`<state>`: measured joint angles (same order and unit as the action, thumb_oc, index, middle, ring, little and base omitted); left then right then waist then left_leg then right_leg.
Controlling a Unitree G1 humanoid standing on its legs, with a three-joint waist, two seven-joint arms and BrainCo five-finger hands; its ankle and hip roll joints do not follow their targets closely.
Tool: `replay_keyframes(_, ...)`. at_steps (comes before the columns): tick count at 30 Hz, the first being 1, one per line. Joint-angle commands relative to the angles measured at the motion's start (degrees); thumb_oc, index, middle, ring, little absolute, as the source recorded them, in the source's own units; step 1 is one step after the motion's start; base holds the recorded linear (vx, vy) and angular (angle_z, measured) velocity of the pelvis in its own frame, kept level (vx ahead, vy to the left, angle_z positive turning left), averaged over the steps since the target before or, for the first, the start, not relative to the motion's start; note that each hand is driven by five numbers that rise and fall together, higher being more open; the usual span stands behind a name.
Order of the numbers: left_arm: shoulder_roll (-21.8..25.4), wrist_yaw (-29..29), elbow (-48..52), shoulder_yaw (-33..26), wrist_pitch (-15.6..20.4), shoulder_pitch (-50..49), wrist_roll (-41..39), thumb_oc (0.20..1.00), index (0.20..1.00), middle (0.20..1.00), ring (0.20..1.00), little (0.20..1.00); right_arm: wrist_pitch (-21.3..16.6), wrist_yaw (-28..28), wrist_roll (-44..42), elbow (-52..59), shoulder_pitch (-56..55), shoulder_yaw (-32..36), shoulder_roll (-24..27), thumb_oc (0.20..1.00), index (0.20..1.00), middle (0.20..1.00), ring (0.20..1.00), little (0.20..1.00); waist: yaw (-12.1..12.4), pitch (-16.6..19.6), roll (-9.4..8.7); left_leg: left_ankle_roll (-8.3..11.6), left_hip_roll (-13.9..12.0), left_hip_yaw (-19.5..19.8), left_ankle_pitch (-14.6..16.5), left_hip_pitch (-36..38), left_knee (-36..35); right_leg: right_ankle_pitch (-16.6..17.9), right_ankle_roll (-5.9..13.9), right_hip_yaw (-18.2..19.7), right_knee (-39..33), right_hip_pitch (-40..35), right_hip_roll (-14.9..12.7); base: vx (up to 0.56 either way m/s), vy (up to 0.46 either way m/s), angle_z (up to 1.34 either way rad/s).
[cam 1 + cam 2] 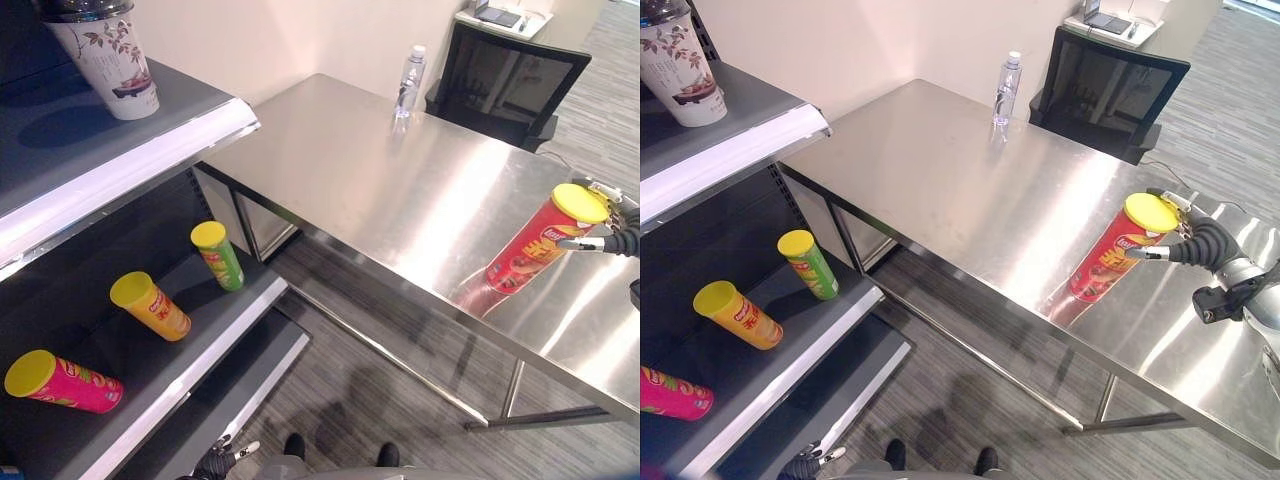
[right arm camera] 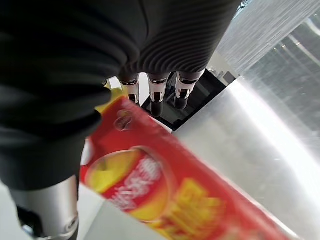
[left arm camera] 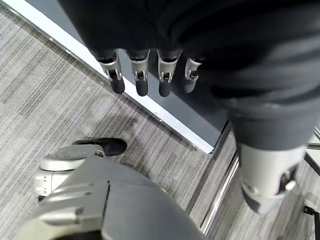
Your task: Put the goods on the table back onto the shelves and tidy them up.
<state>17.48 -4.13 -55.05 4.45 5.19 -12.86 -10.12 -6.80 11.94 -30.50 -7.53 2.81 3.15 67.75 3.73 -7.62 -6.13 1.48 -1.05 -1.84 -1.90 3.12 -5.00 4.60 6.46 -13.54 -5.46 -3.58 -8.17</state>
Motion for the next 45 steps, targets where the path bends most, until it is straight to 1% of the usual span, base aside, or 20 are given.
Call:
replay_keyframes(1,1.0,-0.1,-0.7,0.9,1.6,4.0,-1.1,1.000,1.000,1.000,1.000,1.000,-1.9,-0.6,-2.6,-1.3,6.8,-1.3,2.1,1.000,1.000,1.000,1.000,1.000,2.6,-0.4,-0.63,3.56,-3.7,1.2,1.5,-0.1,0.0,-4.3,3.31,-2.2,1.0,-3.3,-1.1,0.00,0.000,0.00)
replay_keyframes(11,1.1,-0.2,-1.1,0.7,1.3,3.8,-1.0,1.000,1.000,1.000,1.000,1.000,-1.6,-0.7,-1.8,-2.0,6.4,-0.7,1.8,1.000,1.000,1.000,1.000,1.000,2.9,-0.1,-0.62,3.58,-3.8,1.6,1.7,0.1,0.0,-4.4,3.24,-2.7,0.9,-3.8,-1.1,0.00,0.000,0.03)
replay_keyframes(12,1.1,-0.3,-1.1,0.7,1.3,3.8,-1.0,1.000,1.000,1.000,1.000,1.000,-1.5,-0.4,-1.6,-1.9,6.2,-1.0,2.1,0.875,0.875,0.875,0.875,0.875,2.9,-0.1,-0.64,3.61,-3.8,1.6,1.7,0.1,0.0,-4.4,3.24,-2.7,0.9,-3.8,-1.1,0.00,0.002,0.07)
replay_keyframes(13,1.1,-0.3,-0.8,0.8,1.4,3.9,-0.9,1.000,1.000,1.000,1.000,1.000,-1.3,-0.1,-1.5,-1.9,6.2,-1.3,2.5,0.498,0.498,0.498,0.498,0.498,2.9,-0.1,-0.66,3.62,-3.8,1.6,1.7,0.1,0.0,-4.4,3.24,-2.7,0.9,-3.8,-1.1,0.00,0.000,0.05)
replay_keyframes(14,1.1,-0.3,-0.8,0.8,1.4,3.9,-0.9,1.000,1.000,1.000,1.000,1.000,-1.3,-0.1,-1.5,-1.9,6.2,-1.3,2.5,0.498,0.498,0.498,0.498,0.498,2.9,-0.1,-0.66,3.62,-3.8,1.6,1.7,0.1,0.0,-4.4,3.24,-2.7,0.9,-3.8,-1.1,0.00,0.000,0.00)
replay_keyframes(15,1.2,-0.4,-0.5,1.1,1.5,4.0,-1.0,1.000,1.000,1.000,1.000,1.000,-1.2,0.4,-1.2,-2.2,6.5,-2.4,3.5,0.200,0.200,0.200,0.200,0.200,3.0,-0.2,-0.78,3.66,-3.8,1.6,1.6,0.0,0.0,-4.3,3.25,-2.7,0.9,-3.7,-1.1,0.00,0.000,0.00)
replay_keyframes(20,1.0,-0.5,-1.0,1.3,1.6,4.1,-0.9,1.000,1.000,1.000,1.000,1.000,-1.3,1.2,-1.1,-1.8,6.6,-3.6,5.0,0.200,0.200,0.200,0.200,0.200,2.7,-0.2,-1.05,3.66,-3.8,1.7,1.7,0.0,0.0,-4.2,3.28,-2.8,0.8,-3.6,-1.1,0.00,0.000,0.00)
replay_keyframes(29,1.0,-0.2,-1.3,0.8,1.6,4.1,-1.1,1.000,1.000,1.000,1.000,1.000,-1.8,0.3,-0.9,-1.6,5.9,-1.5,4.0,0.200,0.200,0.200,0.200,0.200,2.7,-0.1,-1.17,3.62,-3.7,1.6,1.8,0.1,0.0,-4.2,3.41,-2.9,0.8,-3.7,-1.2,0.00,0.000,0.00)
replay_keyframes(31,1.1,0.4,-1.3,0.0,1.3,4.4,-1.7,1.000,1.000,1.000,1.000,1.000,-2.7,-2.3,-2.0,-0.5,7.0,1.8,-0.7,0.200,0.200,0.200,0.200,0.200,2.9,-0.1,-0.82,3.20,-3.4,1.8,2.0,0.1,0.0,-4.1,3.69,-2.7,1.4,-3.4,-1.6,0.00,0.000,0.00)
replay_keyframes(32,1.1,0.4,-1.3,0.0,1.3,4.4,-1.7,1.000,1.000,1.000,1.000,1.000,-2.7,-2.3,-2.0,-0.4,6.9,1.9,-0.8,0.200,0.200,0.200,0.200,0.200,3.0,-0.1,-0.87,3.19,-3.4,1.8,2.0,0.1,0.0,-4.1,3.70,-2.7,1.4,-3.3,-1.6,-0.05,0.004,-0.01)
replay_keyframes(34,1.7,1.3,-0.6,-1.1,1.2,4.8,-2.1,1.000,1.000,1.000,1.000,1.000,-3.7,-4.5,-2.1,1.9,9.2,3.7,-4.2,0.200,0.200,0.200,0.200,0.200,3.5,-0.6,-0.12,2.56,-3.0,1.9,1.9,-0.4,0.0,-4.7,3.85,-2.2,5.5,-1.4,-2.5,-0.10,-0.010,-0.03)
replay_keyframes(35,2.3,1.8,-0.1,-1.4,1.2,5.3,-2.3,1.000,1.000,1.000,1.000,1.000,-4.1,-5.5,-1.6,3.5,9.3,4.9,-5.1,0.200,0.200,0.200,0.200,0.200,3.6,-1.1,0.23,2.35,-3.0,2.4,1.6,-0.8,0.0,-5.7,3.86,-1.0,8.3,-0.2,-2.7,-0.08,-0.016,-0.02)
replay_keyframes(36,2.3,1.8,-0.1,-1.4,1.2,5.3,-2.3,1.000,1.000,1.000,1.000,1.000,-4.1,-5.5,-1.6,3.5,9.3,5.0,-5.2,0.200,0.200,0.200,0.200,0.200,3.7,-1.1,0.22,2.35,-3.0,2.4,1.6,-0.8,0.0,-5.8,3.86,-1.0,8.4,-0.1,-2.7,-0.13,-0.043,0.00)
replay_keyframes(37,3.1,2.4,0.6,-1.2,1.4,6.7,-2.7,1.000,1.000,1.000,1.000,1.000,-4.6,-6.8,-0.8,5.4,9.6,6.8,-6.7,0.200,0.200,0.200,0.200,0.200,3.0,-2.0,0.81,2.20,-2.8,4.6,0.8,-1.9,0.2,-7.6,4.06,3.8,11.2,1.1,-1.9,-0.08,-0.033,0.13)
replay_keyframes(38,3.1,2.4,0.6,-1.2,1.4,6.8,-2.7,1.000,1.000,1.000,1.000,1.000,-4.5,-6.9,-0.7,5.5,9.4,7.0,-6.8,0.200,0.200,0.200,0.200,0.200,3.1,-1.9,0.73,2.21,-2.8,4.6,0.8,-2.0,0.2,-7.8,4.04,3.8,11.5,1.4,-2.0,-0.11,-0.077,0.35)
replay_keyframes(39,3.4,2.7,1.2,-1.1,1.5,7.3,-3.0,1.000,1.000,1.000,1.000,1.000,-4.9,-7.6,-0.4,6.1,9.3,8.1,-7.2,0.200,0.200,0.200,0.200,0.200,2.9,-2.1,0.82,2.34,-2.6,5.7,0.6,-2.6,0.5,-8.9,4.03,6.3,11.7,1.1,-1.3,-0.10,-0.172,0.48)
replay_keyframes(40,3.8,2.8,1.8,-1.3,1.7,7.7,-3.7,1.000,1.000,1.000,1.000,1.000,-5.6,-8.2,0.1,7.7,9.8,9.1,-8.0,0.200,0.200,0.200,0.200,0.200,3.2,-1.6,0.83,3.33,-3.0,7.2,-0.7,-3.9,0.6,-9.0,3.35,8.7,9.6,0.3,-0.1,-0.11,-0.260,0.52)
replay_keyframes(42,4.0,2.9,2.1,-1.2,1.6,7.8,-3.7,1.000,1.000,1.000,1.000,1.000,-6.6,-9.1,-0.2,8.7,9.3,10.8,-8.4,0.200,0.200,0.200,0.200,0.200,4.1,-1.0,0.54,4.47,-3.7,9.1,-2.2,-5.5,0.7,-9.9,2.24,7.5,6.3,-2.1,1.1,-0.08,-0.292,0.69)
replay_keyframes(44,4.0,2.8,1.8,-1.4,1.6,7.6,-3.9,1.000,1.000,1.000,1.000,1.000,-7.4,-9.2,-0.6,10.3,9.4,11.9,-8.2,0.200,0.200,0.200,0.200,0.200,4.4,-1.3,0.20,5.91,-4.5,11.2,-4.2,-7.3,1.0,-10.3,1.19,8.2,3.9,-3.5,3.3,-0.09,-0.281,0.83)
replay_keyframes(45,3.9,2.8,1.3,-1.3,1.5,7.5,-3.5,1.000,1.000,1.000,1.000,1.000,-8.1,-9.5,-0.8,10.4,9.7,12.5,-7.9,0.200,0.200,0.200,0.200,0.200,4.7,-1.7,0.18,6.69,-4.9,12.3,-5.3,-8.4,1.2,-10.4,0.51,7.5,2.4,-4.7,4.4,-0.13,-0.267,0.76)
